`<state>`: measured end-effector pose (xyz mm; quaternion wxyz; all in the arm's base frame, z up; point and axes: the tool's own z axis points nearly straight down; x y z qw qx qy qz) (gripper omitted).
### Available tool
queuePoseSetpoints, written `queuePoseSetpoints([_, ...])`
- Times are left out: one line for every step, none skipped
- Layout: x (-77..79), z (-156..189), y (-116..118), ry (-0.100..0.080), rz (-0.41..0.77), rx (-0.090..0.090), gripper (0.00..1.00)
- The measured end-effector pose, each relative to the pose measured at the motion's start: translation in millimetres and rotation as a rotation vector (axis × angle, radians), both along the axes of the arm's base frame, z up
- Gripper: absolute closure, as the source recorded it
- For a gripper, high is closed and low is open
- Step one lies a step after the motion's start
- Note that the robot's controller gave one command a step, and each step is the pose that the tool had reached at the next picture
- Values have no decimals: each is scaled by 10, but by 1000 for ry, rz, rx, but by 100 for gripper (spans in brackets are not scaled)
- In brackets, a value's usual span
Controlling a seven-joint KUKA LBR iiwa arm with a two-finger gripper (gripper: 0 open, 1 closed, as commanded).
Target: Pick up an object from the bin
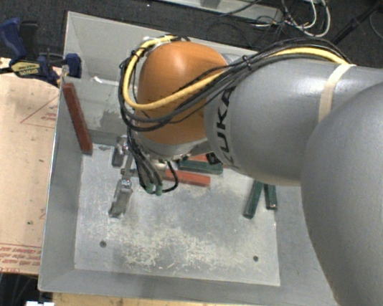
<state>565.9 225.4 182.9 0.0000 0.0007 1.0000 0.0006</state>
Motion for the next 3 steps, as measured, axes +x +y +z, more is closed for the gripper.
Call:
queuePoseSetpoints([0,0,-1,0,0,0,0])
queuePoseSetpoints([66,-80,-122,-3,75,3,0])
queuePoseSetpoints([38,-435,-494,-2,335,-2,0])
